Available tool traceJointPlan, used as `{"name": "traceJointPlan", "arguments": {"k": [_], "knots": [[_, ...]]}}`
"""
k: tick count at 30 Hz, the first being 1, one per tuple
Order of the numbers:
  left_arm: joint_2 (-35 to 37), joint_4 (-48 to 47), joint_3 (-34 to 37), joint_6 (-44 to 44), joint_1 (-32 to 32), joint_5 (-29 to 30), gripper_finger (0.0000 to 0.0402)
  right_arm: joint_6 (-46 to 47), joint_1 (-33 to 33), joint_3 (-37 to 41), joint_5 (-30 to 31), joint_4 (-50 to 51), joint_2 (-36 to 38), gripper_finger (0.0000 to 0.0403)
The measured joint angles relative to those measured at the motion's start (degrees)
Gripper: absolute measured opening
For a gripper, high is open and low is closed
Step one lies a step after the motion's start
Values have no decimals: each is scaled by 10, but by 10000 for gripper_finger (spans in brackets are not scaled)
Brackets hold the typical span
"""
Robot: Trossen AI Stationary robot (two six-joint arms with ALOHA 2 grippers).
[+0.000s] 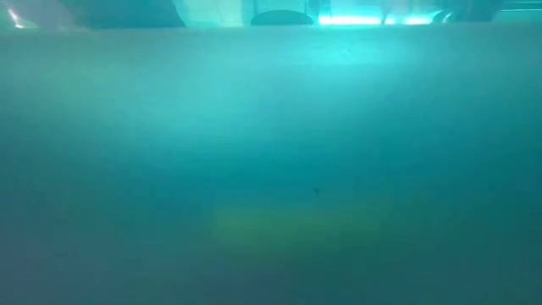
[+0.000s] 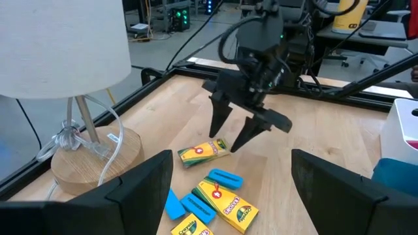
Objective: Pick & Place School Supplies
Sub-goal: Put the yellow crayon box into the blue bin
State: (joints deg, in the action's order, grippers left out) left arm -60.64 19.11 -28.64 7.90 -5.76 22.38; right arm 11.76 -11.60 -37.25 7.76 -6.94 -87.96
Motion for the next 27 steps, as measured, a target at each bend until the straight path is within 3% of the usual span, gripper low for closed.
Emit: {"name": "traceJointPlan", "arguments": {"k": [19,27], "knots": [[0,0,0,0,0,0,310,-4,28,8,83,-39,-55,249],[0,0,0,0,0,0,310,-5,29,9,96,-37,-55,202]]}}
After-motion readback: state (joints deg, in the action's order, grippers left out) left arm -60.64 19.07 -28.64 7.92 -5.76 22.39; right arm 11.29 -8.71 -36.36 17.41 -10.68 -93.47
